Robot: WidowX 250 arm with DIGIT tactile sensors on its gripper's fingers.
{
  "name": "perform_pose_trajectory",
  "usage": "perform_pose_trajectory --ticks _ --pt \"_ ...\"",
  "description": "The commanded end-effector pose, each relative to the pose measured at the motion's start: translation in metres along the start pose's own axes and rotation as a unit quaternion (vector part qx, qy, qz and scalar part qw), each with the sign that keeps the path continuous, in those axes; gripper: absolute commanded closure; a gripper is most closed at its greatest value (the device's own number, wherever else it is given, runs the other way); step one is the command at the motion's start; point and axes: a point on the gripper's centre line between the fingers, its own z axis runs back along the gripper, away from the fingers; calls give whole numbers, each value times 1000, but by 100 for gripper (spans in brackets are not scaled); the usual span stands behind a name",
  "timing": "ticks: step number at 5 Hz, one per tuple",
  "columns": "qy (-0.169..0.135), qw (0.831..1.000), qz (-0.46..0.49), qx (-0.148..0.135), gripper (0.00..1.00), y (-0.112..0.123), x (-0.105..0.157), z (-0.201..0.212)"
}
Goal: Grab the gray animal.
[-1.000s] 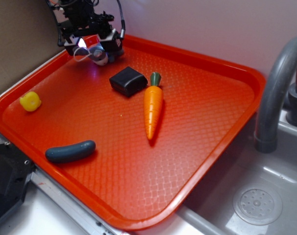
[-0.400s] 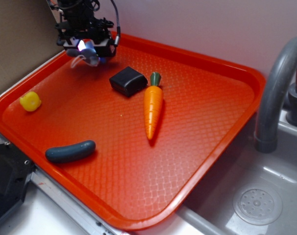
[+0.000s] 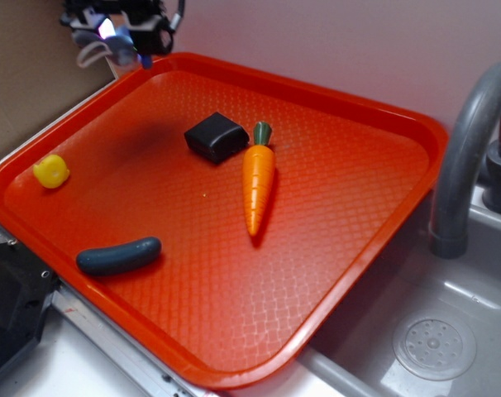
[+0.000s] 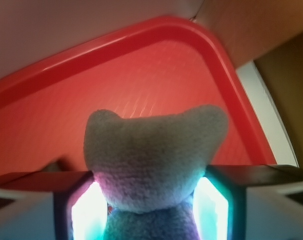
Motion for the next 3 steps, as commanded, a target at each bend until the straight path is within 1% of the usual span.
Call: perform_pose_trajectory --ticks 1,2,3 --pt "-22 992 -87 -94 100 -20 -46 86" --pt "-48 985 -105 -130 100 -24 -68 108" --pt "-19 980 -146 -133 100 -30 -64 93"
